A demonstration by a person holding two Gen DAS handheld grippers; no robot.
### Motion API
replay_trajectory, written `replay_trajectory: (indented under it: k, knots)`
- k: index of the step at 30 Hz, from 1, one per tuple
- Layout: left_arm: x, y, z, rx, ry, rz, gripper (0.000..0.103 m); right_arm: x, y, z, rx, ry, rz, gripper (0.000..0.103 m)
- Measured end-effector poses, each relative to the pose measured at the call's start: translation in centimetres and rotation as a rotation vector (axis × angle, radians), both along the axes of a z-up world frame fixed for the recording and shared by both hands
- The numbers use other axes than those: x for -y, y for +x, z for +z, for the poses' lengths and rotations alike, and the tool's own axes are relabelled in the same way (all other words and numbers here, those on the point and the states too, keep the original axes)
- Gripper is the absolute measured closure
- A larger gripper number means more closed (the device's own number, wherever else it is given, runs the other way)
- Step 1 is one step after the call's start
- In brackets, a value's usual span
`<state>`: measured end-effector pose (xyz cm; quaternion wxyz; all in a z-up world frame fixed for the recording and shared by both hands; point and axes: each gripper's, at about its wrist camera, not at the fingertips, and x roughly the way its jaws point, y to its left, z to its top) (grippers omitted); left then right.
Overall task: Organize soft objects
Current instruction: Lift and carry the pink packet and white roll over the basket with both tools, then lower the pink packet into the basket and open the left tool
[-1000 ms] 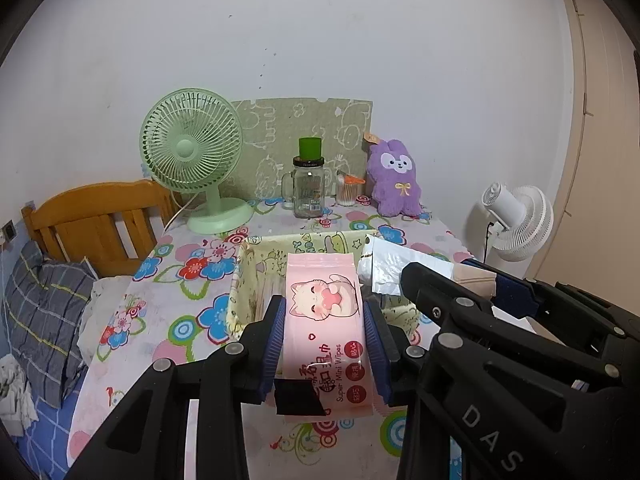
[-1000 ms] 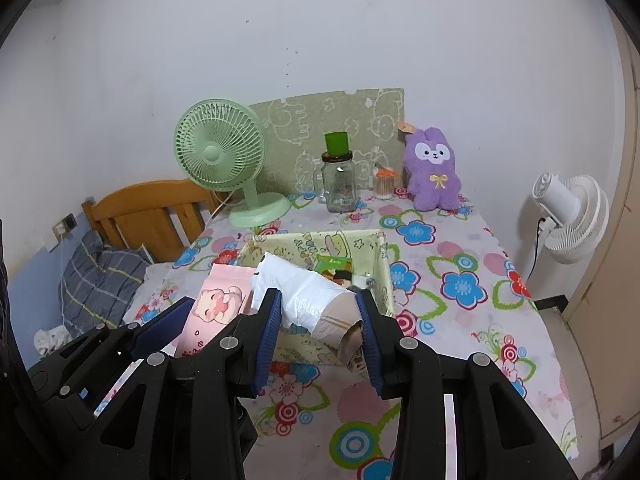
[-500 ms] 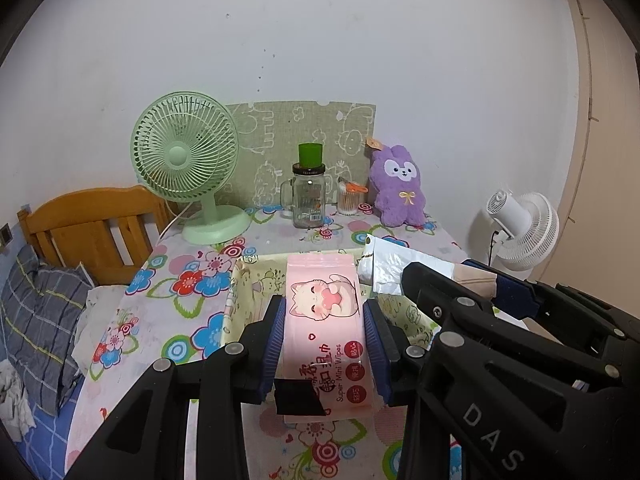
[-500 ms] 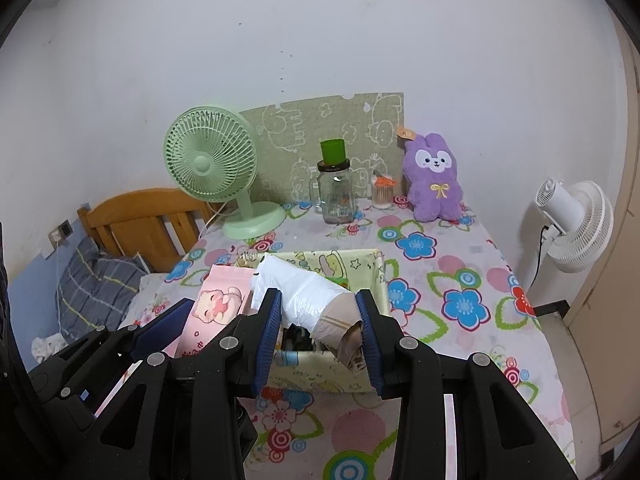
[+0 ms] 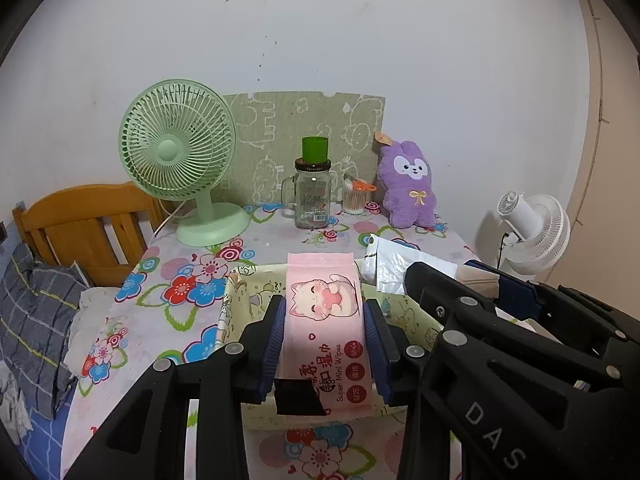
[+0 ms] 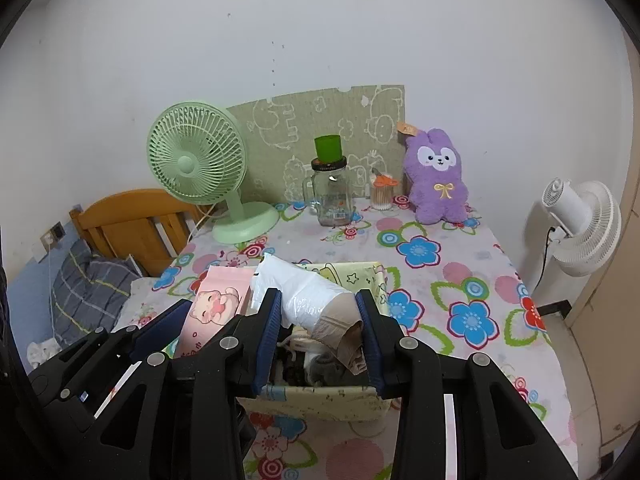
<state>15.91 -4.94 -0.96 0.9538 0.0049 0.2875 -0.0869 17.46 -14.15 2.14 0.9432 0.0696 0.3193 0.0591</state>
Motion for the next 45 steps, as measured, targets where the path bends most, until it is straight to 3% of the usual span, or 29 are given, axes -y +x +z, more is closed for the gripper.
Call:
replay_trajectory:
  k: [24, 32, 37, 45]
  knots:
    - [-0.3, 5.8, -3.6, -0.086, -0.022, 0.024, 0.063, -0.2, 5.8, -4.0, -0.072, 0.028, 0.025, 0.061]
    - [-0.5, 6.3, -4.7, -0.112, 0.007, 0.020, 0.061, -0.6, 6.6, -5.4, -0.104, 0.031, 0.038, 0.062]
    - [-0.8, 5.9, -5.0, -0.119, 0.029, 0.016, 0.046, -1.2, 6.9, -6.2, -0.121, 0.040, 0.054, 0.062]
    - [-1.5, 5.8, -4.8, -0.122, 0.029, 0.026, 0.035, -2.1, 7.1, -6.0, -0.114, 0.035, 0.072, 0.062]
